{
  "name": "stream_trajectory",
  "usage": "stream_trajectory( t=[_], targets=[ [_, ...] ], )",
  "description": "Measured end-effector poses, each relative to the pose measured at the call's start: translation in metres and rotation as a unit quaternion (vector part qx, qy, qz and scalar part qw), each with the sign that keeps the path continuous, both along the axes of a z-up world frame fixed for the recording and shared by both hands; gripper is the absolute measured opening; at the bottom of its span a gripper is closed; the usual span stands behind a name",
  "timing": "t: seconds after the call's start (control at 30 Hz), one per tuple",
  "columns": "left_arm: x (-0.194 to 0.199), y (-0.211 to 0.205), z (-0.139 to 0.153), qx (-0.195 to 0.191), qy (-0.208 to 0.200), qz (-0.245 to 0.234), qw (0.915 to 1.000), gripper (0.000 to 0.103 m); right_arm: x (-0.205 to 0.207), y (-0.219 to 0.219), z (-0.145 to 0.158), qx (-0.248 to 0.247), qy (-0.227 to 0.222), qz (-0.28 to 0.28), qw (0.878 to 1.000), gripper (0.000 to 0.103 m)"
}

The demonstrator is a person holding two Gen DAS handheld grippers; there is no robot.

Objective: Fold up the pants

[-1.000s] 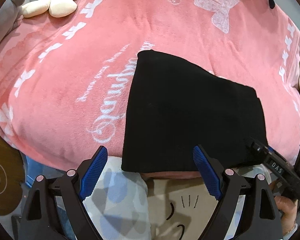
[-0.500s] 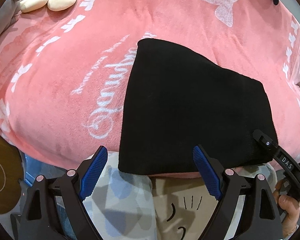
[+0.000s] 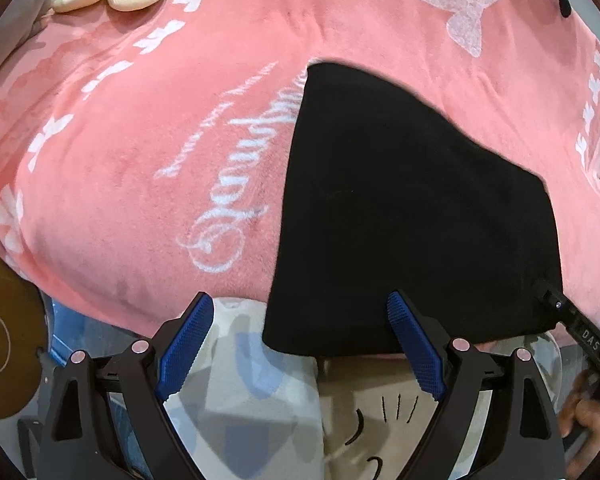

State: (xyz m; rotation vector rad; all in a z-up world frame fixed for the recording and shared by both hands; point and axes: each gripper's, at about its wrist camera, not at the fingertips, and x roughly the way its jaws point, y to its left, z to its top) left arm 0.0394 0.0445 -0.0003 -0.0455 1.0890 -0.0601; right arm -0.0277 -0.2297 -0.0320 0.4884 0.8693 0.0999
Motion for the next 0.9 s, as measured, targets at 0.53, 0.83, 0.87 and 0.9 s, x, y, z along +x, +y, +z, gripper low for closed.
stream_trajectory(
  t=[0.53, 0.83, 0.87, 0.9],
  targets=[
    [-0.003, -0.021, -0.003, 0.040, -0.013, -0.035, 0.9985, 0.086, 0.007, 0.027, 0.044, -0.072, -0.057, 0.021, 0.996, 0.027],
    [0.000, -0.023, -0.008, 0.051, -0.012, -0.036, 0.9980, 0.086, 0.031, 0.010, 0.064, -0.013, -0.057, 0.001, 0.998, 0.023],
    [0.001, -0.023, -0.009, 0.049, -0.011, -0.035, 0.9981, 0.086, 0.040, 0.011, 0.072, -0.020, -0.065, 0.006, 0.998, 0.023],
    [0.001, -0.024, -0.010, 0.047, -0.008, -0.035, 0.9982, 0.086, 0.047, 0.012, 0.077, -0.022, -0.070, 0.011, 0.997, 0.023]
  ],
)
